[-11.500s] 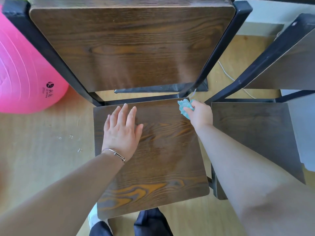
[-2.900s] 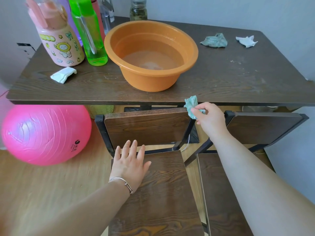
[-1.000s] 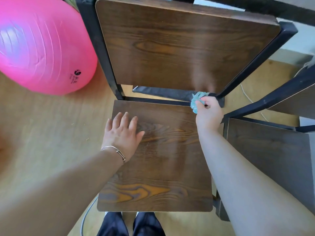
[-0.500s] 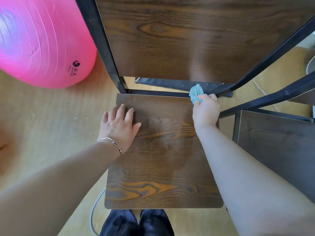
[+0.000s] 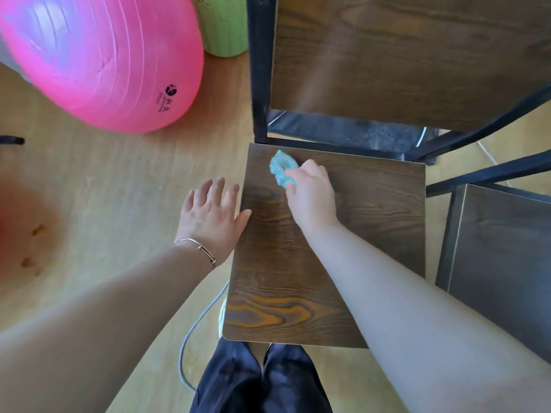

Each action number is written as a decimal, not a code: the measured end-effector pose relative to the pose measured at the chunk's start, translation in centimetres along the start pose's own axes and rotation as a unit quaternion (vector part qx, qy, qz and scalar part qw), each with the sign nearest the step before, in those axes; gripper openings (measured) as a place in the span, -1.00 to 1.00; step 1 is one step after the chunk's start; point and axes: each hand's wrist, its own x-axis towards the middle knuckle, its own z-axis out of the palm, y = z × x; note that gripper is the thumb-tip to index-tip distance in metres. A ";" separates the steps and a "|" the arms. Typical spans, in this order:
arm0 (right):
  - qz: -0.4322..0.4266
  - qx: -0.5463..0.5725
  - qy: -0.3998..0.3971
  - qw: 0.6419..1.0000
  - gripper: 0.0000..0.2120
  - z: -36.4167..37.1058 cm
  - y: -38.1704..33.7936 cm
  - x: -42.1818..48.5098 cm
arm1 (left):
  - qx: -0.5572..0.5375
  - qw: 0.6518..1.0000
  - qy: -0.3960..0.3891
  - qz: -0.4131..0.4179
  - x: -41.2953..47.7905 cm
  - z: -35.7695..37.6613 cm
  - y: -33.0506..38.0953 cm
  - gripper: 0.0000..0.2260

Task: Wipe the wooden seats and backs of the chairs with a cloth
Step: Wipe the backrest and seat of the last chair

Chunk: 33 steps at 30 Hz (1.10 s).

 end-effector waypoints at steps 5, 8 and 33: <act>-0.005 0.053 -0.012 0.999 -0.78 0.5 -2.6 -0.5 | 0.002 1.000 -0.009 0.000 -1.2 0.5 -2.2 -0.46; 0.005 0.072 0.033 0.997 -0.78 -0.6 -2.8 2.7 | -0.004 1.000 -0.002 -0.006 -1.6 0.7 -3.3 -0.45; -0.139 0.040 -0.044 0.988 -0.77 -0.6 2.7 -9.8 | 0.040 0.997 -0.007 0.058 -1.6 0.5 -0.1 -0.45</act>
